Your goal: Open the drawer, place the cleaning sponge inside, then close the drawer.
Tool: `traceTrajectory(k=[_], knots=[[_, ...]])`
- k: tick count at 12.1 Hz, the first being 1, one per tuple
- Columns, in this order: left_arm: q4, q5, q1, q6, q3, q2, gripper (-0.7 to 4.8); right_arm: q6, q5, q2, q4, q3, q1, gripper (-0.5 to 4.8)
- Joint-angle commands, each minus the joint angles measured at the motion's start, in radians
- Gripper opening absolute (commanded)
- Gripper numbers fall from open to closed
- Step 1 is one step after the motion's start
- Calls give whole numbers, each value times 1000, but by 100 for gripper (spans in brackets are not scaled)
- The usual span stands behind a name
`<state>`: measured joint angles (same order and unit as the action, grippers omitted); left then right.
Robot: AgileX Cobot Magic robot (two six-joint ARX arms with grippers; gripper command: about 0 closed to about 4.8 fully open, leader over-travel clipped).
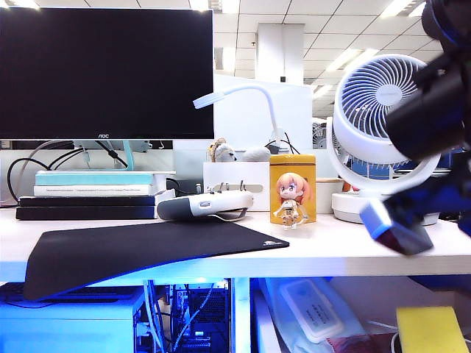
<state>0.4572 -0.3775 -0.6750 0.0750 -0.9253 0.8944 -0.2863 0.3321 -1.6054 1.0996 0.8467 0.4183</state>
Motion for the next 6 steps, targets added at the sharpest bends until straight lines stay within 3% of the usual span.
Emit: traceTrajectory(k=[1,2,6], knots=[[-10,-1,0,3,-5,-2,-6,-6,-23,-34,-19,-14,0,-8],[-9,-1,0,3,-5,-2,-6,-6,-76,-60,-38,-14,0,-8],[-9,-1,0,3,-5,-2,-6,-6,-88,-116,-101,-14,0,-8]])
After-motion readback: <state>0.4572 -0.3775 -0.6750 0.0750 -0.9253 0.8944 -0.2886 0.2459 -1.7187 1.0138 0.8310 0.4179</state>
